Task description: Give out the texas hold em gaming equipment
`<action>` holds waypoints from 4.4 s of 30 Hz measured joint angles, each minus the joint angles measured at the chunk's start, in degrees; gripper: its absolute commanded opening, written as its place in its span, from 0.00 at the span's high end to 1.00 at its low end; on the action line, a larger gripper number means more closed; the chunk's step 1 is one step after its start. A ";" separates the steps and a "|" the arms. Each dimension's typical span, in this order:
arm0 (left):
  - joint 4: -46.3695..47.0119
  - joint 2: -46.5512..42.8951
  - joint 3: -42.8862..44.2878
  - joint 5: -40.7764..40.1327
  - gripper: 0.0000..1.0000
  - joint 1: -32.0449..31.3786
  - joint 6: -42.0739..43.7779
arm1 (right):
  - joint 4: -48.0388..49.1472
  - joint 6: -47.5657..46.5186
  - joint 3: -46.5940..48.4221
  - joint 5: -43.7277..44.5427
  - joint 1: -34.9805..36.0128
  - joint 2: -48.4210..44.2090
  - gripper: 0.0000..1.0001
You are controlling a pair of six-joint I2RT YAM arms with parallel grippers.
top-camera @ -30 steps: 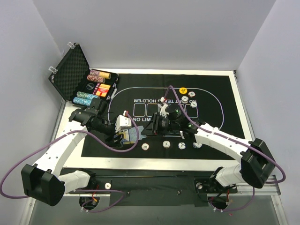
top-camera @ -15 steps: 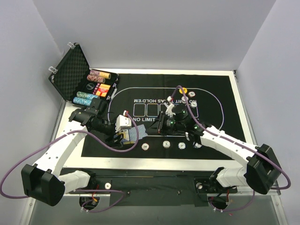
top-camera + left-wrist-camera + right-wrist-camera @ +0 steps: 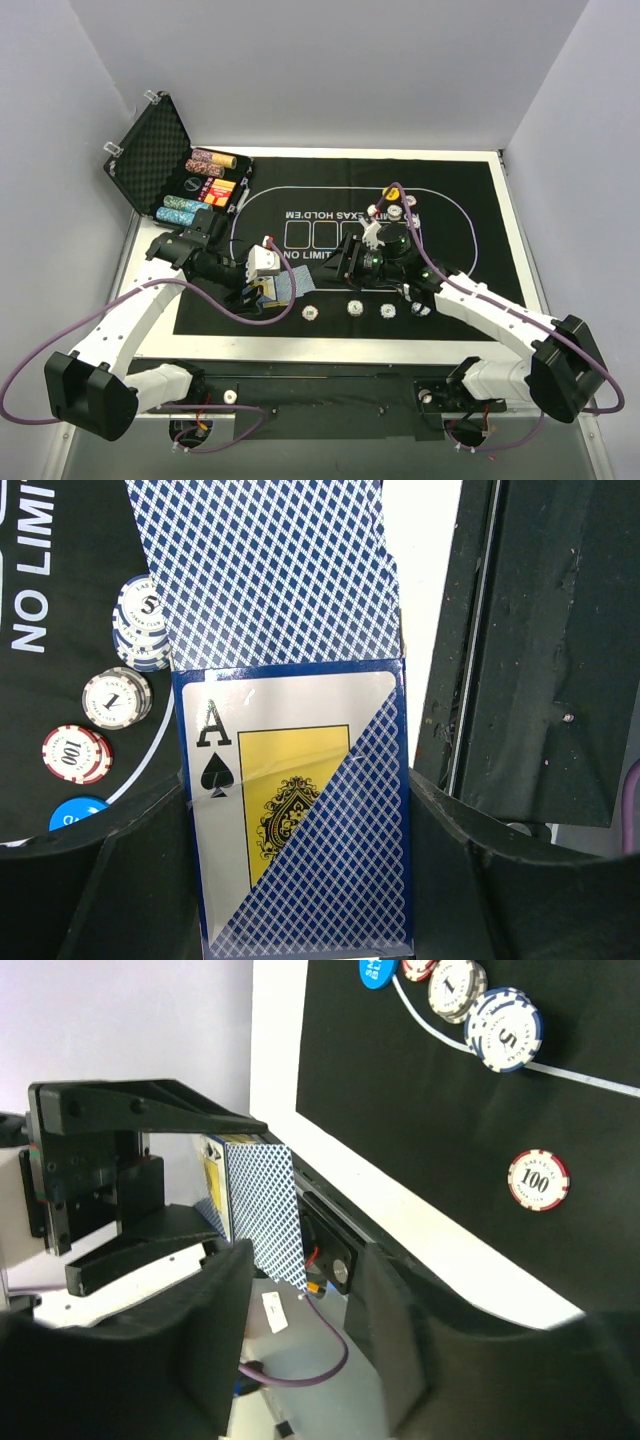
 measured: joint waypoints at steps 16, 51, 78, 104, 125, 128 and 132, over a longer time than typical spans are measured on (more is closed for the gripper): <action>0.02 0.00 0.00 -0.02 1.00 0.00 -0.04 | 6.91 2.80 -0.33 -1.40 3.82 5.07 0.71; 0.02 -0.09 0.00 -0.79 1.00 0.15 -0.22 | 5.86 4.20 0.94 -3.34 0.96 0.83 1.00; -0.22 -0.94 0.00 1.07 1.00 1.05 -0.33 | 11.61 5.01 29.24 -9.99 -11.61 36.61 1.00; -0.31 -1.90 0.00 2.05 1.00 1.51 -1.53 | 0.90 3.04 57.24 -0.81 -1.03 68.19 0.42; -0.42 -2.25 -0.02 2.08 1.00 1.51 -1.53 | 9.75 4.22 16.09 -3.39 -7.32 16.52 0.15; -0.39 -2.25 -0.02 2.08 1.00 1.53 -1.53 | 9.29 2.86 11.80 -4.44 -4.81 10.91 0.13; -0.37 -2.25 -0.02 2.08 1.00 1.53 -1.53 | 4.15 -1.22 8.90 -4.87 -0.57 8.02 0.13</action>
